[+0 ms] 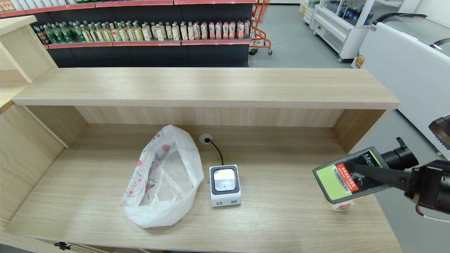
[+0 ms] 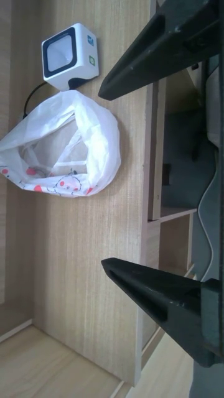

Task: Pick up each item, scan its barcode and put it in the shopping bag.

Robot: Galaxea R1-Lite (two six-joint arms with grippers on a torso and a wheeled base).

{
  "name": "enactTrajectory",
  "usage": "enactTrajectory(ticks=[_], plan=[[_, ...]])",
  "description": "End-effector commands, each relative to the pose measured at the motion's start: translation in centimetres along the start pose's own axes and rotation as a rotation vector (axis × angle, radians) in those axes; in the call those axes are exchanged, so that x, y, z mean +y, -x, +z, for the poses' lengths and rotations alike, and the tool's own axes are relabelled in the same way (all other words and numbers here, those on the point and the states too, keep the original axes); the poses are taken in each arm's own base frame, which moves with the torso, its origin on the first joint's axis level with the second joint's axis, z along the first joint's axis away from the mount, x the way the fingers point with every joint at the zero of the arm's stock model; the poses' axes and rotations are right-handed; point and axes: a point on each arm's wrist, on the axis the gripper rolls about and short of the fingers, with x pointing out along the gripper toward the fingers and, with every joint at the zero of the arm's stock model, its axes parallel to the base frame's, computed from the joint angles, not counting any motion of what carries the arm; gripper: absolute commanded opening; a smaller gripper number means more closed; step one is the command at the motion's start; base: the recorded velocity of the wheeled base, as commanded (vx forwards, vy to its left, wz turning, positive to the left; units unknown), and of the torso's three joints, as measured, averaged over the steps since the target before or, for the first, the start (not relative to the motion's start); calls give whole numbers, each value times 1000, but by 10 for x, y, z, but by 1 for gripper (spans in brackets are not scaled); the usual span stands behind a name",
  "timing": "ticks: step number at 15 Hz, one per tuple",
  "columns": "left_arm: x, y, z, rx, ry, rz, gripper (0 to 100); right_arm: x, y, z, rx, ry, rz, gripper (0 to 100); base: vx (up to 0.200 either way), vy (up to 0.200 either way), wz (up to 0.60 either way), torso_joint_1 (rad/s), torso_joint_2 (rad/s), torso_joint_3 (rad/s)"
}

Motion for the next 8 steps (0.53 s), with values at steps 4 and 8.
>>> enactTrajectory(ticks=[4,8], plan=[[0,0,0,-1,2,0,100,1,4,-6,3,-2,0,0,0,0,0,0,0,0],[0,0,0,-1,11,0,100,-1,1,-5,11,-7,0,0,0,150,0,-3,2,3]])
